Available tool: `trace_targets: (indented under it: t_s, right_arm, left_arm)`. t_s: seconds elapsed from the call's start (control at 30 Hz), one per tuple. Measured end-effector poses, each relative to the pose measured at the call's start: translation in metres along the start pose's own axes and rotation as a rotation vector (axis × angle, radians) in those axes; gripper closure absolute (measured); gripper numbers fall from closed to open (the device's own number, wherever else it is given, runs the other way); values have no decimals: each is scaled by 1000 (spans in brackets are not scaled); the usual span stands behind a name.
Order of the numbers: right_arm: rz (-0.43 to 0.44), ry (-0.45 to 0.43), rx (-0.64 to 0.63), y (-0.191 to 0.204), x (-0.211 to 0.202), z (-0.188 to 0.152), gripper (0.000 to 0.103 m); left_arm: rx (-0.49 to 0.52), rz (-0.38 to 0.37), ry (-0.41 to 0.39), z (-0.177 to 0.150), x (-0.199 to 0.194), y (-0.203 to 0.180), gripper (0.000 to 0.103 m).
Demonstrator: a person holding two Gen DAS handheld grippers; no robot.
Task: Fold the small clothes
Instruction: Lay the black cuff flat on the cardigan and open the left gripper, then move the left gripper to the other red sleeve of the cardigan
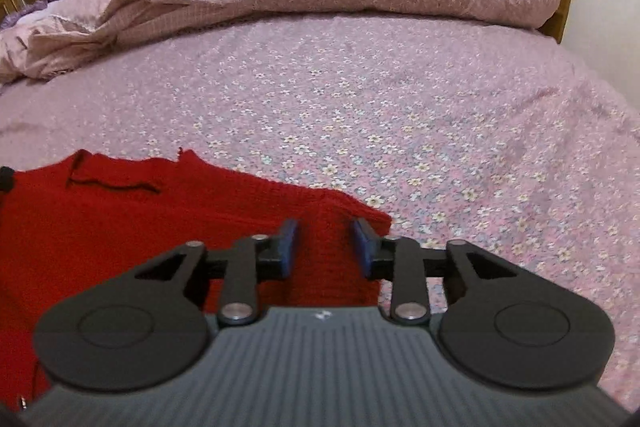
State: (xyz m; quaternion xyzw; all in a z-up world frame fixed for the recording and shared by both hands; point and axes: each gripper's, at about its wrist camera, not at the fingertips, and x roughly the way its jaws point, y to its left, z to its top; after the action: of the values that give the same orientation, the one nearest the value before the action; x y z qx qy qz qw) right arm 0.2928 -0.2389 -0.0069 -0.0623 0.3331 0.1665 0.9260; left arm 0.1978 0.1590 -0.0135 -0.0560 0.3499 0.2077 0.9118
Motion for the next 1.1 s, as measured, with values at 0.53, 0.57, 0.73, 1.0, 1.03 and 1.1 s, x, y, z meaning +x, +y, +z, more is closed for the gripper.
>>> trace_targets:
  t_s: [0.53,0.57,0.73,1.0,1.03,1.1]
  right_arm:
    - [77,57,117,-7,-72,-33,67]
    - [69,75,114,-6,-69,-38,67]
    - [43,105,150,-13,-51,-58,63]
    - [23,76,181,-10,-62,-58,59]
    - [24,71,185,-11,-65,-57,58]
    - [29,60,188,-10,-74,-58,58]
  left_arm:
    - [39,20,85,-39,-35,0,31]
    - [34,13,89,-42,-31,1,30]
    - [-12,11,91,-44,-27,8,24]
    - [-23,52,79,-45,-63,18,21]
    - [-22,66,79,-46,-69,21,20]
    - [-29,93,81,-50,-84,30,19]
